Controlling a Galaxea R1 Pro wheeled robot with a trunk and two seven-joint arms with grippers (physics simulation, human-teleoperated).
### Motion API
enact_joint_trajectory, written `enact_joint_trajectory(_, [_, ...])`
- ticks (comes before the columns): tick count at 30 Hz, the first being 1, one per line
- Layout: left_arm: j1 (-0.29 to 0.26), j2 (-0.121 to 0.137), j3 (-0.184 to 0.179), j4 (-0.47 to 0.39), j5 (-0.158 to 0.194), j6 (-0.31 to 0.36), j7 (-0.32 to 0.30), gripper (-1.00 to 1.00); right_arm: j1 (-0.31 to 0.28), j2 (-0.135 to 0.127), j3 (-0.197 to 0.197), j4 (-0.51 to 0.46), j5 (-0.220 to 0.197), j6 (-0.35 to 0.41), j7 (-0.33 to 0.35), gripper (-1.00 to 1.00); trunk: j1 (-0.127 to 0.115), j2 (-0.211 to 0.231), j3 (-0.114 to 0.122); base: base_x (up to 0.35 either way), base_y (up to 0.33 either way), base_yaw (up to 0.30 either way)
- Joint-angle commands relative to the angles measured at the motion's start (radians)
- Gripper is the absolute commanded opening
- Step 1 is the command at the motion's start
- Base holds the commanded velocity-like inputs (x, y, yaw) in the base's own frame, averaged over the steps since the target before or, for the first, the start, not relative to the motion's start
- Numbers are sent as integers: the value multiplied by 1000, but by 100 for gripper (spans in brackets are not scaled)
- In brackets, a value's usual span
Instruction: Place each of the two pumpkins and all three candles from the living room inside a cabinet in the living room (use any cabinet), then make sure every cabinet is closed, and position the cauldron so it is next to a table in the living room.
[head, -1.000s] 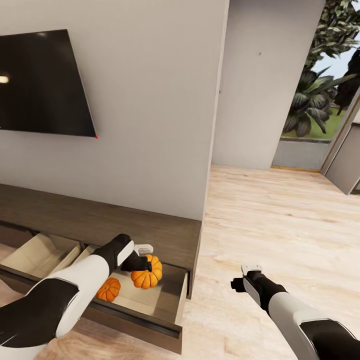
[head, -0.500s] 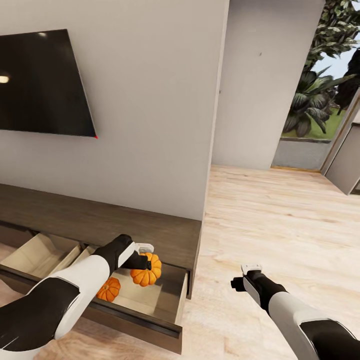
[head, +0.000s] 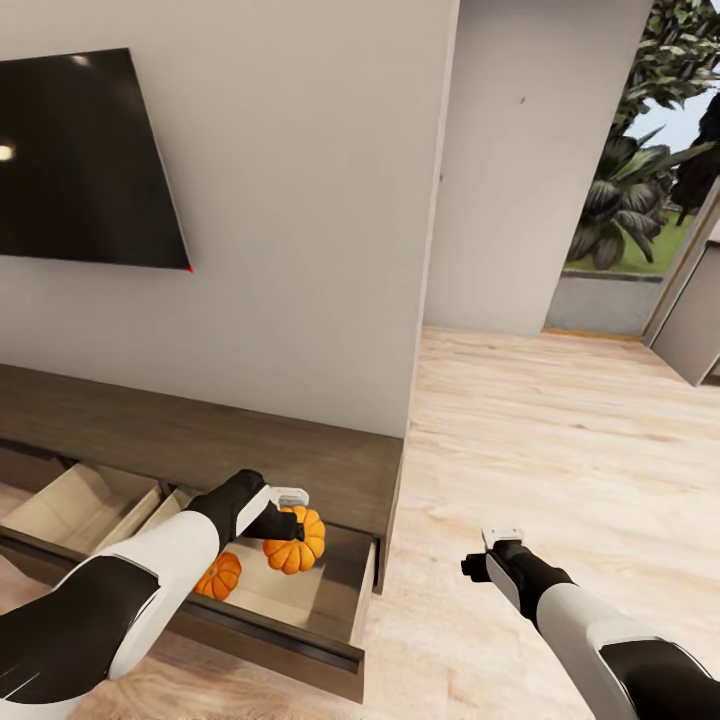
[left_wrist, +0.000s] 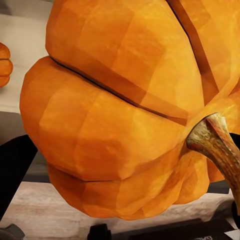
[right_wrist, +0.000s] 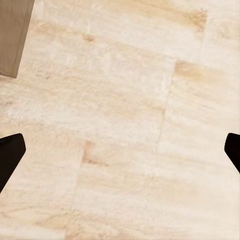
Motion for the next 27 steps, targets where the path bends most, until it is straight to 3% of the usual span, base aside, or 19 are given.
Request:
enact_joint_trajectory(1, [-1,1,-8,-1,4,3,-1,-100,0,-1,8,-2,-7,6,-4,100,0,0,-2,0,0,0])
enact_joint_trajectory(18, [2,1,-12,-1,4,7,-3,-100,0,0,10,-1,-6,6,-3,100,0,0,-29,0,0,0])
enact_joint_trajectory(22, [3,2,-53,-1,4,9,-4,-100,0,0,13,-2,-5,6,-3,100,0,0,-31,0,0,0])
enact_joint_trajectory(27, [4,2,-65,-1,4,12,-7,-100,0,0,14,-1,-5,6,-2,100,0,0,-31,0,0,0])
